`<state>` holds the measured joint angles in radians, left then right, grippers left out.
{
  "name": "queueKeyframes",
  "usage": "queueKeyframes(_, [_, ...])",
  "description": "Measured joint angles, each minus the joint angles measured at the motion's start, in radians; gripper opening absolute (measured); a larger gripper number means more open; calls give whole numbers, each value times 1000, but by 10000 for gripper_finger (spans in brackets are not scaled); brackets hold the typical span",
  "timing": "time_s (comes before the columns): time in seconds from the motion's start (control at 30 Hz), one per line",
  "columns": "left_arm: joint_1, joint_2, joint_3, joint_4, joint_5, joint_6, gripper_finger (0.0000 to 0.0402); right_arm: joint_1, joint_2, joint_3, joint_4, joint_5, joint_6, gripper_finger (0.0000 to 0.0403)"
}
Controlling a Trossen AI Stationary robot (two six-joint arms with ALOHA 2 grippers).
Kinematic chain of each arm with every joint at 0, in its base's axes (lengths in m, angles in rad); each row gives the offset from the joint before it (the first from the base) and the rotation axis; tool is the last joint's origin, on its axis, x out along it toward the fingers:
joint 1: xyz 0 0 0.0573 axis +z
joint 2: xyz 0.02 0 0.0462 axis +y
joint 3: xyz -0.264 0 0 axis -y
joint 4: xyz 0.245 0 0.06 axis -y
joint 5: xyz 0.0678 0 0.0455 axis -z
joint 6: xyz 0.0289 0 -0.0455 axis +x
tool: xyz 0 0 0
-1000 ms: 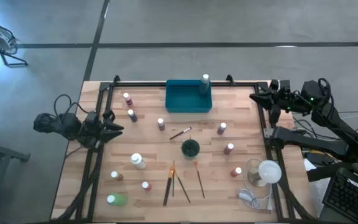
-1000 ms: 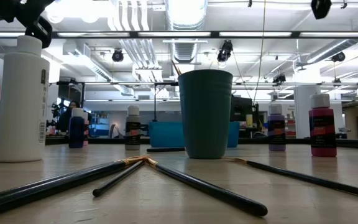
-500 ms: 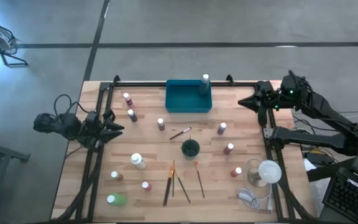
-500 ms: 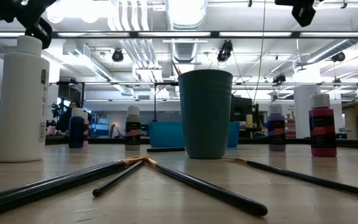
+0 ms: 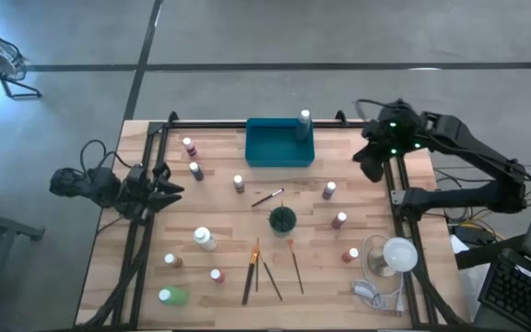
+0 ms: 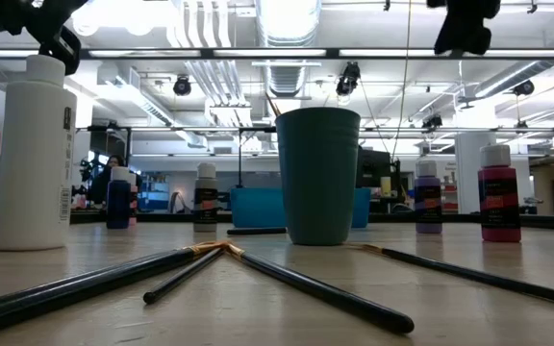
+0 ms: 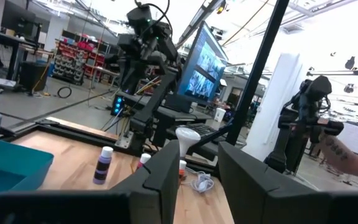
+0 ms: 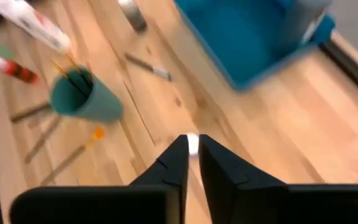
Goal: Pick & Place Paint Supplies
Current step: Put the purple paint bottle into the blue bin
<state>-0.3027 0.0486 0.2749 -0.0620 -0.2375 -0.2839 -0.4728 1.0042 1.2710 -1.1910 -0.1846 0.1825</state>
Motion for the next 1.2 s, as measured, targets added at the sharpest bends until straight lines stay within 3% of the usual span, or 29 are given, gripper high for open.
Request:
queueKeyframes(0.53, [0,0,0,-47,0,-6,117,43,327,44,-62,4,-29,151])
queueKeyframes(0.87, [0,0,0,-48,0,-7,117,181,468,44,-62,161,-7,174])
queueKeyframes(1.2, [0,0,0,-52,0,-7,117,207,537,42,-66,190,104,173])
